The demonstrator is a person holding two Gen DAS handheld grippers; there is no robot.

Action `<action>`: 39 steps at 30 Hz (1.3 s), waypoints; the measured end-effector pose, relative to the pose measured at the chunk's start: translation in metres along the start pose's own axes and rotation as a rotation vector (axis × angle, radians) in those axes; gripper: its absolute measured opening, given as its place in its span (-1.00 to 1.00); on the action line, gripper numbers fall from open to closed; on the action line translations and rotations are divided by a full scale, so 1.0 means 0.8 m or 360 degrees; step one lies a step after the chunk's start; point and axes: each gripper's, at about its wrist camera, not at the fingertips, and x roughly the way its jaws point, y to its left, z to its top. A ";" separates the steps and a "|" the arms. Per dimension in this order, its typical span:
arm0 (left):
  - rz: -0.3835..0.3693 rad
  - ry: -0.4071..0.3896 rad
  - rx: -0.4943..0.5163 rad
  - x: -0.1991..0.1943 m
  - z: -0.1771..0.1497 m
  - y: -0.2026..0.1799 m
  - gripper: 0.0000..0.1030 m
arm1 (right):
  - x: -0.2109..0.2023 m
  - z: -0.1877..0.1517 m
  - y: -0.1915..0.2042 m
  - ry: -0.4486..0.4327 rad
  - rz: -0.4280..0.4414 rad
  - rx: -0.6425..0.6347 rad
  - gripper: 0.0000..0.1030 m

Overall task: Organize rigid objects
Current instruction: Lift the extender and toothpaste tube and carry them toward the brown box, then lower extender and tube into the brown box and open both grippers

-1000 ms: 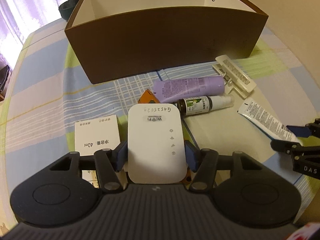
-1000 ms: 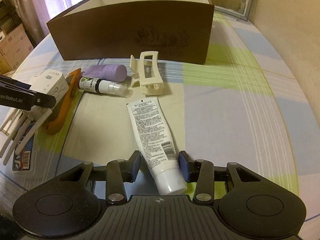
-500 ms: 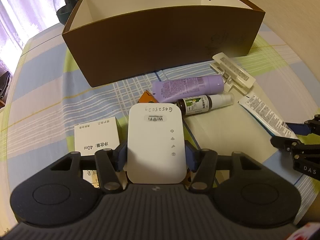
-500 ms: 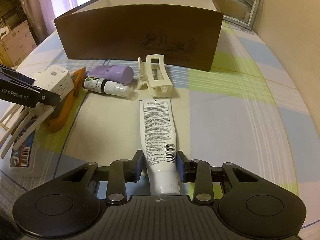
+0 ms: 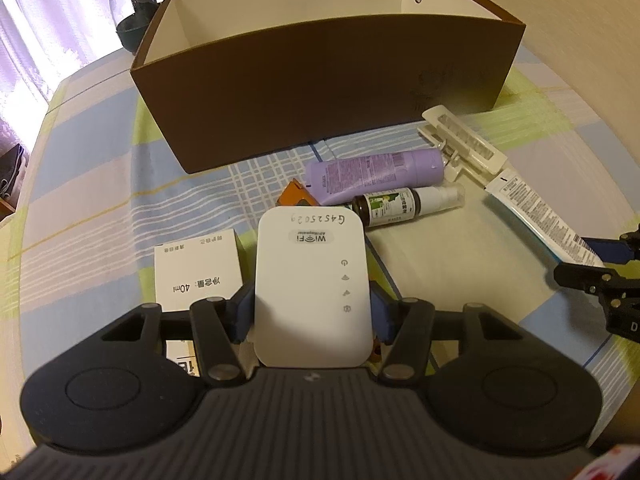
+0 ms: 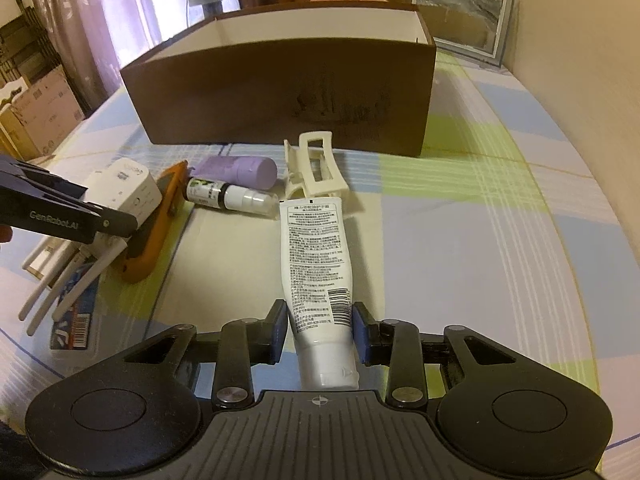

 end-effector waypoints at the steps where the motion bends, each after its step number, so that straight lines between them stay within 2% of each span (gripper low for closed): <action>1: 0.0000 -0.0005 -0.0002 -0.002 0.000 0.000 0.04 | -0.002 0.000 -0.001 -0.0005 0.0004 0.0003 -0.40; 12: 0.0007 -0.0069 -0.0045 -0.029 0.011 0.009 0.04 | -0.022 0.016 0.001 -0.0084 0.0037 0.0027 -0.40; 21: 0.0016 -0.0182 -0.0095 -0.058 0.041 0.026 0.04 | -0.035 0.051 0.005 -0.0158 0.0083 0.0015 -0.40; 28: 0.0029 -0.0281 -0.0130 -0.073 0.085 0.041 0.04 | -0.036 0.100 -0.001 -0.0247 0.0108 0.0008 -0.40; 33: 0.0032 -0.0359 -0.0142 -0.077 0.126 0.048 0.04 | -0.035 0.149 -0.010 -0.0341 0.0121 0.0031 -0.40; 39: 0.0028 -0.0406 -0.0152 -0.068 0.181 0.052 0.04 | -0.015 0.209 -0.024 -0.0374 0.0114 0.0062 -0.40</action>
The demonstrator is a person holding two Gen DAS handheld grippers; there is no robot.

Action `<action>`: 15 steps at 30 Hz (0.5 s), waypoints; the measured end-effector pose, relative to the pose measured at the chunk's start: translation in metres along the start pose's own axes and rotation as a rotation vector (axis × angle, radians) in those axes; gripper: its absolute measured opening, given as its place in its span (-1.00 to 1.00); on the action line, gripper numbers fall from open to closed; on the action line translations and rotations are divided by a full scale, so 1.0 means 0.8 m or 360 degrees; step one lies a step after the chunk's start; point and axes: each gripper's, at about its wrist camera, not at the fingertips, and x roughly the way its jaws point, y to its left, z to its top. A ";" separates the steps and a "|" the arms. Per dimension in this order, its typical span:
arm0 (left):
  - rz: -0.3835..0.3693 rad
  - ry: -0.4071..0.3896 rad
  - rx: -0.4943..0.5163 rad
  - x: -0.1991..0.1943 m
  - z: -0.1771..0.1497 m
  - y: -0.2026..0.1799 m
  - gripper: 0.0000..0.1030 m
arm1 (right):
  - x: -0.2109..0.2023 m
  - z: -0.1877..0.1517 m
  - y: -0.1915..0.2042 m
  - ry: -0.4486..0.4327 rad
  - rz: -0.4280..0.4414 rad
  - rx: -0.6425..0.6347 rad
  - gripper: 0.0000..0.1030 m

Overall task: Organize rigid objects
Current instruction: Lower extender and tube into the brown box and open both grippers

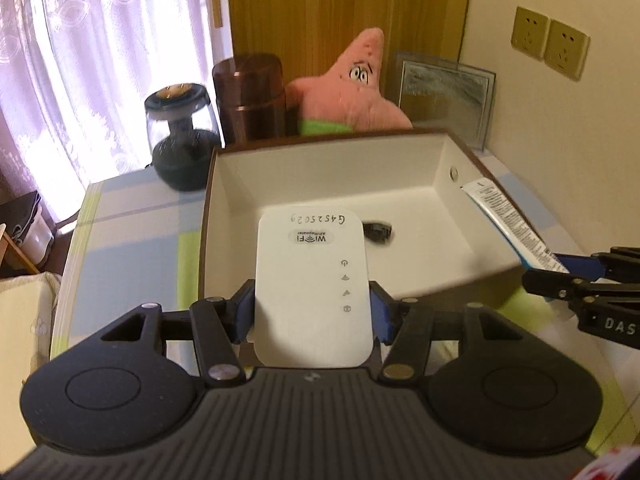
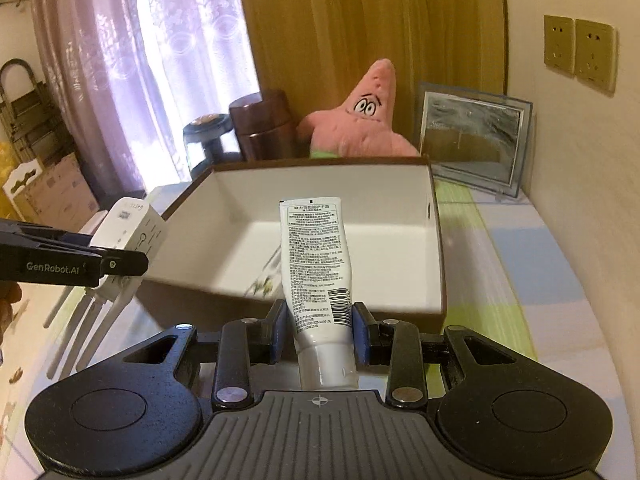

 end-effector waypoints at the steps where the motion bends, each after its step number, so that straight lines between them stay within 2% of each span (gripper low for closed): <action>1: 0.0001 -0.0002 0.0000 0.006 0.009 0.000 0.04 | 0.006 0.006 -0.002 -0.0002 -0.0001 0.0011 -0.40; 10: 0.0039 0.0001 -0.0004 0.071 0.081 0.001 0.04 | 0.083 0.065 -0.018 0.0053 -0.0041 0.0068 -0.40; 15: 0.0069 0.0056 -0.0025 0.115 0.104 0.005 0.04 | 0.125 0.075 -0.024 0.0127 -0.0068 0.0100 -0.40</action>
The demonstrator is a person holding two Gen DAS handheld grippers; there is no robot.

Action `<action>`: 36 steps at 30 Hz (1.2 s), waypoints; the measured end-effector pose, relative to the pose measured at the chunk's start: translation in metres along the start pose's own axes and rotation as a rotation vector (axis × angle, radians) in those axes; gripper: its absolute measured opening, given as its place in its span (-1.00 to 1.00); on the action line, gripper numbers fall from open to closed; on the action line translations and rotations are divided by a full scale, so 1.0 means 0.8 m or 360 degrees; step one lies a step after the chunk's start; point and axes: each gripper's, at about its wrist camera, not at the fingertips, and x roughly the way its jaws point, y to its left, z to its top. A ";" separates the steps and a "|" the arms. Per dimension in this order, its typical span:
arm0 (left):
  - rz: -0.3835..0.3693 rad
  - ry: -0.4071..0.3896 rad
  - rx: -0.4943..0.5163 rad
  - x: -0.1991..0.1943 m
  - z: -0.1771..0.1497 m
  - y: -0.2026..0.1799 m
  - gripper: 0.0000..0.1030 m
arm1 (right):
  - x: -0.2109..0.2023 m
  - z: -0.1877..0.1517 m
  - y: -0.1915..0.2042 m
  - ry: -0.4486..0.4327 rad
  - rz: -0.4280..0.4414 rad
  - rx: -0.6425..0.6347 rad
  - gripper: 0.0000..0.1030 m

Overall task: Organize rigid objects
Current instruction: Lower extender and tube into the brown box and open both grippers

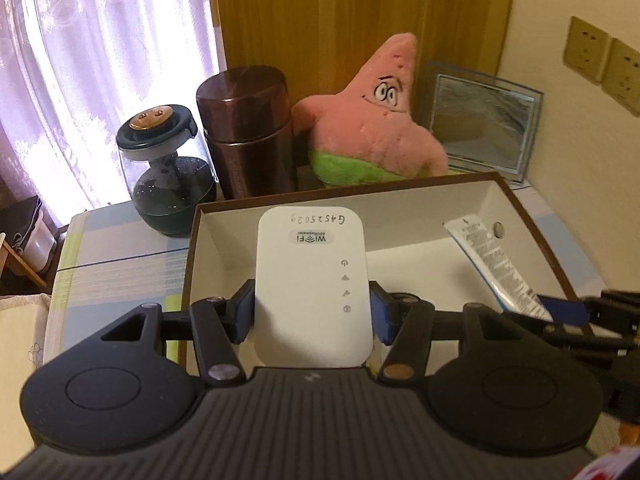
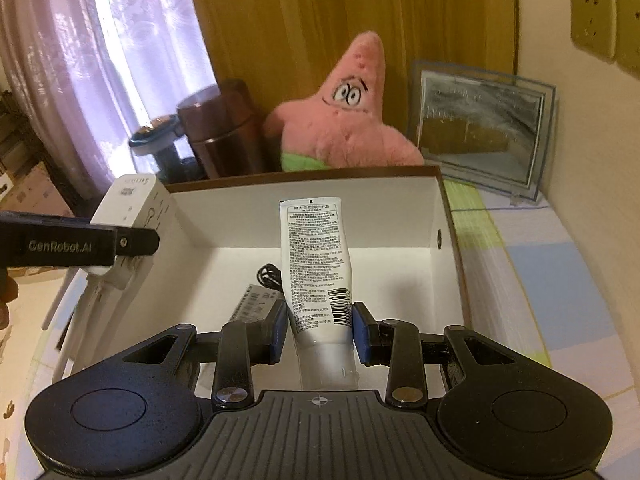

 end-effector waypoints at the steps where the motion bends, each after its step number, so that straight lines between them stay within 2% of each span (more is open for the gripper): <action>1: 0.0006 0.0003 0.0003 0.006 0.003 0.000 0.04 | 0.007 0.001 -0.001 0.0015 -0.0006 0.0002 -0.40; 9: 0.0052 0.0090 0.0000 0.062 0.017 0.004 0.04 | 0.058 0.006 -0.011 0.0153 -0.0046 0.0056 -0.40; 15: 0.0064 0.0207 -0.0013 0.103 0.003 0.005 0.04 | 0.078 0.005 -0.014 0.0209 -0.0066 0.0077 -0.40; 23: 0.0052 0.0318 -0.0025 0.135 -0.017 0.007 0.05 | 0.089 0.002 -0.018 0.0238 -0.0083 0.0099 -0.40; 29: 0.0015 0.0266 0.0024 0.123 -0.017 0.005 0.05 | 0.089 0.005 -0.023 0.0223 -0.0043 0.0188 -0.36; 30: 0.0015 0.0258 0.0021 0.119 -0.016 0.005 0.05 | 0.085 0.005 -0.024 0.0199 -0.0023 0.0208 -0.33; 31: 0.0009 0.0248 0.0019 0.115 -0.017 0.006 0.05 | 0.082 0.005 -0.024 0.0180 -0.0013 0.0218 -0.16; 32: -0.0004 0.0240 0.0018 0.111 -0.017 0.008 0.05 | 0.076 0.005 -0.024 0.0156 0.0001 0.0216 0.10; 34: -0.0022 0.0228 0.0013 0.101 -0.020 0.010 0.05 | 0.066 0.004 -0.021 0.0113 0.0013 0.0193 0.35; 36: -0.0030 0.0219 0.0009 0.092 -0.024 0.011 0.05 | 0.056 0.002 -0.017 0.0087 0.0008 0.0157 0.37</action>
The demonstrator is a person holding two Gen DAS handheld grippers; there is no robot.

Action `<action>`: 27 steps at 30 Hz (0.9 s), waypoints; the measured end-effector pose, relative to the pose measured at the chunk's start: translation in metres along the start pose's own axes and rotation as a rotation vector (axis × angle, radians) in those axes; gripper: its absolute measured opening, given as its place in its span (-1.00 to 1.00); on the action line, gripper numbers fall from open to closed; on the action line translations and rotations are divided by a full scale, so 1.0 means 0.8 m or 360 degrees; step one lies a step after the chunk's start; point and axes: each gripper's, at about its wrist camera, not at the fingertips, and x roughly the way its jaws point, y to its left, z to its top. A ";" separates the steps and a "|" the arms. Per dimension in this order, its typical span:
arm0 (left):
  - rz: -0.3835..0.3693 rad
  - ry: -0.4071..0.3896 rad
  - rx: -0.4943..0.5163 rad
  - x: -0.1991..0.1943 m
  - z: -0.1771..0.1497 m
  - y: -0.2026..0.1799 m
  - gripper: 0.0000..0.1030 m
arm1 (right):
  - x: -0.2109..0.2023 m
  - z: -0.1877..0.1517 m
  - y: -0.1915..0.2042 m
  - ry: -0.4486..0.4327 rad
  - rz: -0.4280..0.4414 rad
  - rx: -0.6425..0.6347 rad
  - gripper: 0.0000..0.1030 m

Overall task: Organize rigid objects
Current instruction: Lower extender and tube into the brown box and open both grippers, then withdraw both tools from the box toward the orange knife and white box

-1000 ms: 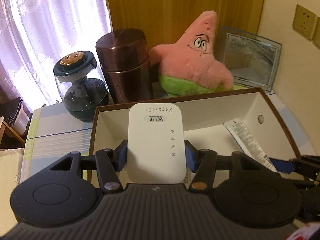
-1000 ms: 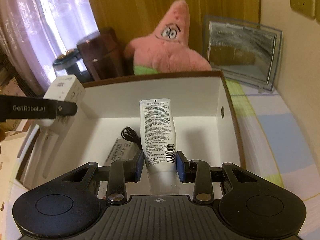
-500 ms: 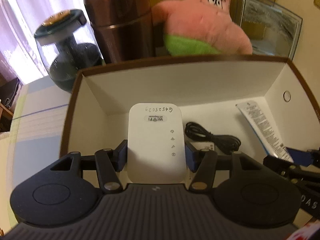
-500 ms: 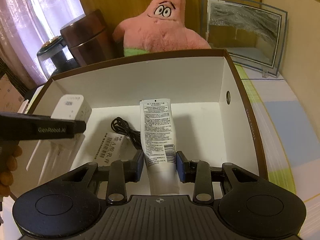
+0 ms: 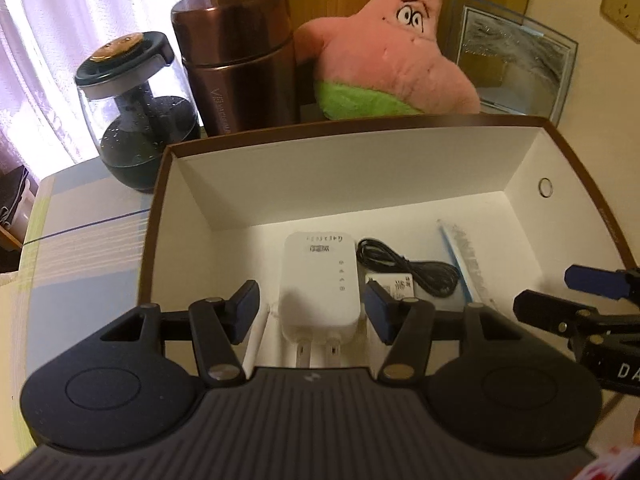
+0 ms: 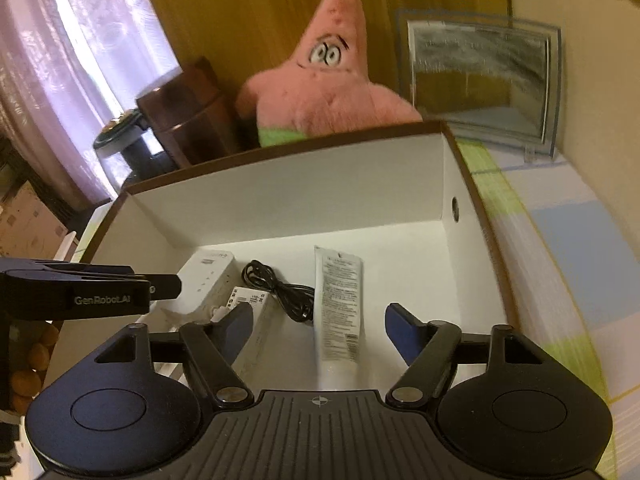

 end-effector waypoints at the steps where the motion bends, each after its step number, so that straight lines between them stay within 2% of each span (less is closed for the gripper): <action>1: -0.0005 -0.0003 -0.0005 -0.005 -0.003 0.001 0.05 | -0.003 -0.001 0.002 0.0004 0.0001 -0.0013 0.37; 8: -0.0053 -0.0048 -0.0042 -0.042 -0.018 0.005 0.05 | -0.022 -0.011 0.003 0.0018 0.0017 -0.0019 0.38; 27: -0.0078 -0.0170 -0.0115 -0.138 -0.070 0.007 0.05 | -0.094 -0.034 0.017 -0.0090 0.0051 -0.0003 0.38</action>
